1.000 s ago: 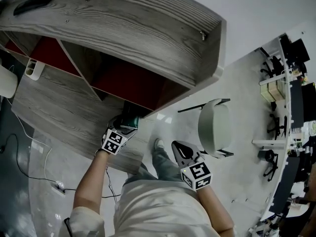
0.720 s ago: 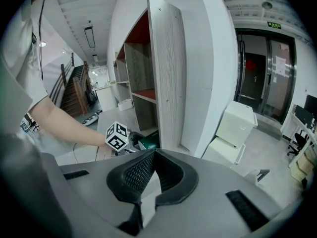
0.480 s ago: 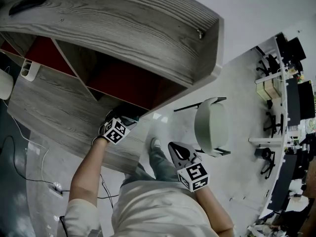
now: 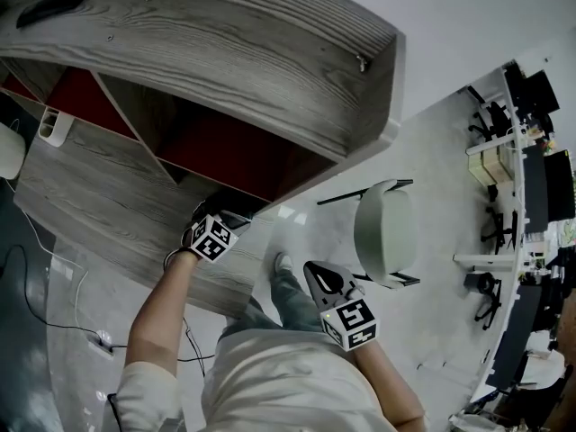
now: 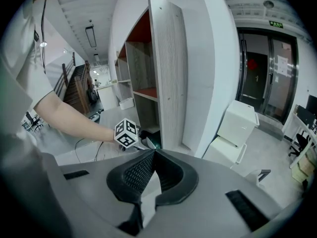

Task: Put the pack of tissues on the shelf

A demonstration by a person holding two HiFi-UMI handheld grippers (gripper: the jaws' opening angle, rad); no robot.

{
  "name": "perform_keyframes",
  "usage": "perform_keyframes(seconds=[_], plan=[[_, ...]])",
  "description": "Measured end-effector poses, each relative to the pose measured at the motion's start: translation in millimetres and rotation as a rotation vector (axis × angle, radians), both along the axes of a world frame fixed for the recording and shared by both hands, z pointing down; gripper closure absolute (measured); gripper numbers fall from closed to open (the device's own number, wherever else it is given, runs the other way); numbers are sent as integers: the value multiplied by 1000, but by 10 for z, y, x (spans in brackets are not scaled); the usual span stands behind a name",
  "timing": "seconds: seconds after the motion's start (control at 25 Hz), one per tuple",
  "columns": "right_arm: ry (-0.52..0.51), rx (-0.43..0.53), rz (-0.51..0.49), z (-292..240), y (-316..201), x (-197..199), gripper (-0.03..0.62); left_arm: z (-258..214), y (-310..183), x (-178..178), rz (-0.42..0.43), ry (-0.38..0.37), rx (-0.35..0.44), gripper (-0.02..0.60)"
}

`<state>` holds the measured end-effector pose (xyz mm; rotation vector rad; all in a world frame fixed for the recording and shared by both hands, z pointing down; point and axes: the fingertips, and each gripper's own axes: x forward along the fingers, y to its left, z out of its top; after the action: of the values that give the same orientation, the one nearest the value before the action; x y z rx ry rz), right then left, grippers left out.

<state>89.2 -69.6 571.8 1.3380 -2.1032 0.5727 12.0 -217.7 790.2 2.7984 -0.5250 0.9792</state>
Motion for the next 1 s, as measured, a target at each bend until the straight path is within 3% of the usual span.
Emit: perform_keyframes(seconds=[0.2,0.44,0.48,0.6,0.76,1.0], plan=[[-34,10,-55,1,-79,-105,566,-92,44,-310,-122,16,-52,143],[-79,52,-151,-119,-271,-271,566,-381,308,-785,-279,51,-60,147],[-89,63,-167,-154,-309,-306,566,-469,353,-864,-319,71,-49,170],[-127,98,-218,-279,-428,-420,566,-879,450,-1090,-457,149,6,349],[-168,128,-294,-450,-498,-570,566,-1360,646,-1402,-650,196,53,534],[-214,162,-401,-674,-521,-783,566,-2128,956,-1658,-763,259,123,566]])
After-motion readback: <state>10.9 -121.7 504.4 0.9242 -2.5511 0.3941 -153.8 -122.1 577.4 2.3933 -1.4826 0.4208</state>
